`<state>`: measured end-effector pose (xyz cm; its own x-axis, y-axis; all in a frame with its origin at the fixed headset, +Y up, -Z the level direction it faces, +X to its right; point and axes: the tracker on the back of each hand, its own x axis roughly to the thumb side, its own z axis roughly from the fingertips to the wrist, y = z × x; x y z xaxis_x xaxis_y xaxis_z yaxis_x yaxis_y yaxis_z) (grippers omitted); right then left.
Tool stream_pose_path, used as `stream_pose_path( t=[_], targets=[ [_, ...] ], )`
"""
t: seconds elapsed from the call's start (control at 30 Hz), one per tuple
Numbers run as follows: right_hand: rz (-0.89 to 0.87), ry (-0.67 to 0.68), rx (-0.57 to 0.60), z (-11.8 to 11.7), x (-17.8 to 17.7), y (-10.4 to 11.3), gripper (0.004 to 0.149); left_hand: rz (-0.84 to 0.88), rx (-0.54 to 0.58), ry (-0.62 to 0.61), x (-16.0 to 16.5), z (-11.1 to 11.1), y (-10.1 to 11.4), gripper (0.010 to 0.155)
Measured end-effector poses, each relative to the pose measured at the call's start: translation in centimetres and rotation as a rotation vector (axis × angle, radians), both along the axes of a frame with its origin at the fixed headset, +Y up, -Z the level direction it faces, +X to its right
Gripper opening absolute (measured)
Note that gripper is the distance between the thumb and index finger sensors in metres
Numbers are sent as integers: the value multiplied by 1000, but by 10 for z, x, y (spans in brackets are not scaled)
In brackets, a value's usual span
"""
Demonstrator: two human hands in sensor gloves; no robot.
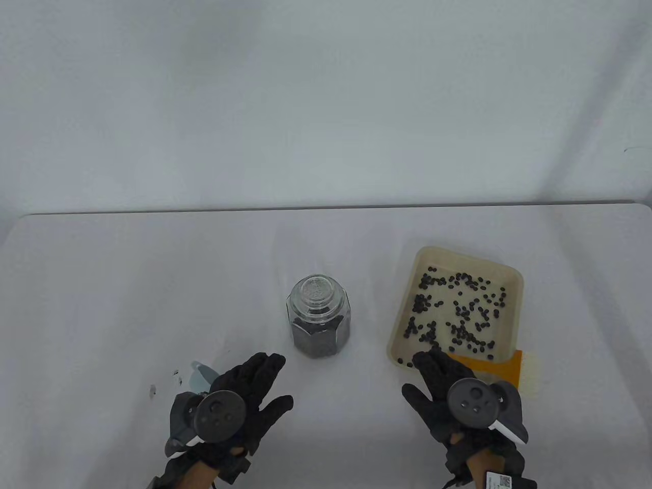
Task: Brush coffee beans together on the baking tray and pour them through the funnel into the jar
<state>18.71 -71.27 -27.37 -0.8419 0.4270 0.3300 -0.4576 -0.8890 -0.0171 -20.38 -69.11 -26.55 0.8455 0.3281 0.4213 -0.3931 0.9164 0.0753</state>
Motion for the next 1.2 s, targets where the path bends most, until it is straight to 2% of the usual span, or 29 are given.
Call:
stream_pose_path(
  t=[1.2],
  targets=[
    [-15,14,27,1,0,0,77,9,13,73,-8,3,3,77]
  ],
)
